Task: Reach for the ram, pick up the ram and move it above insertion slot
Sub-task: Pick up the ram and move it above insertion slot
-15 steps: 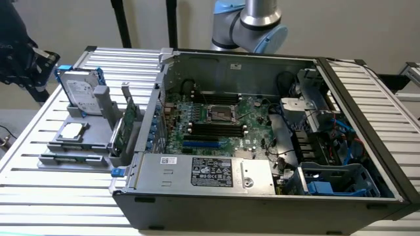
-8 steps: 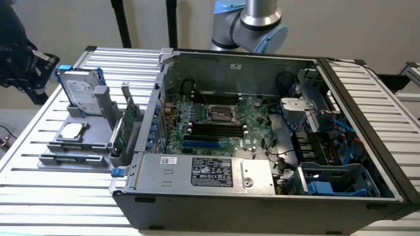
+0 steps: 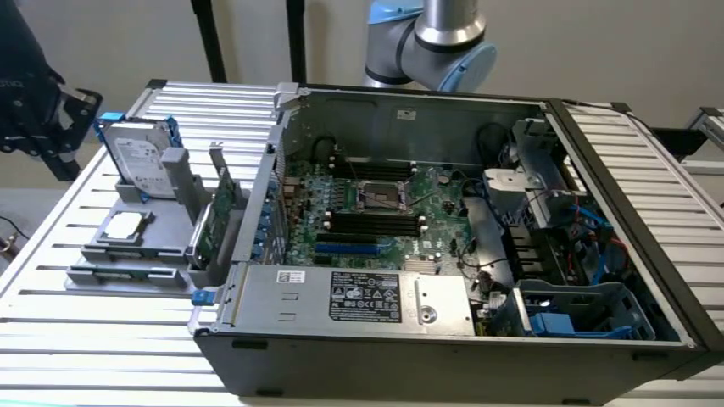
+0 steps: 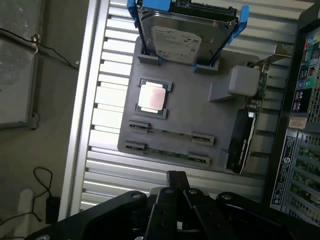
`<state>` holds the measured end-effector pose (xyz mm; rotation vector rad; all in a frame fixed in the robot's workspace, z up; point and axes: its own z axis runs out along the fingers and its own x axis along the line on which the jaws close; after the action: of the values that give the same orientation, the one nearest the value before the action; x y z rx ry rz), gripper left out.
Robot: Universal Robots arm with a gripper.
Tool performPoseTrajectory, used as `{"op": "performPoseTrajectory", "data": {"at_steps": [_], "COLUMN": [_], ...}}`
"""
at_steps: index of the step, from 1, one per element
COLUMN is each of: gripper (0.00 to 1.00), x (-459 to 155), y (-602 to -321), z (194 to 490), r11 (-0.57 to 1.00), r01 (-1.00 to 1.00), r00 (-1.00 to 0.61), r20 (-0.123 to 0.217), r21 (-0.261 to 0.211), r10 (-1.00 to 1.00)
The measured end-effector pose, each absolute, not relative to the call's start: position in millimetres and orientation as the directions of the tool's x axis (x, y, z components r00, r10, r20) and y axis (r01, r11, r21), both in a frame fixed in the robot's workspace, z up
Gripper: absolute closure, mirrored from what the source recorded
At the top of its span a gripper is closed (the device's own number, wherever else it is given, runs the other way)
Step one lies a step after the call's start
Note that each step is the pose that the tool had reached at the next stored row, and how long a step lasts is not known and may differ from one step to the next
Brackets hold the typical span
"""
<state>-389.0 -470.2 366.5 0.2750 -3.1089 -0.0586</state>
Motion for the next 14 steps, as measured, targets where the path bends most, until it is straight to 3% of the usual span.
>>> {"op": "performPoseTrajectory", "data": {"at_steps": [14], "gripper": [0.89], "x": [-388.9], "y": [-470.2], "z": [366.5], "r11": [0.907], "r01": [-0.418], "r00": [-0.908], "r20": [0.017], "r21": [0.039], "r10": [-0.419]}}
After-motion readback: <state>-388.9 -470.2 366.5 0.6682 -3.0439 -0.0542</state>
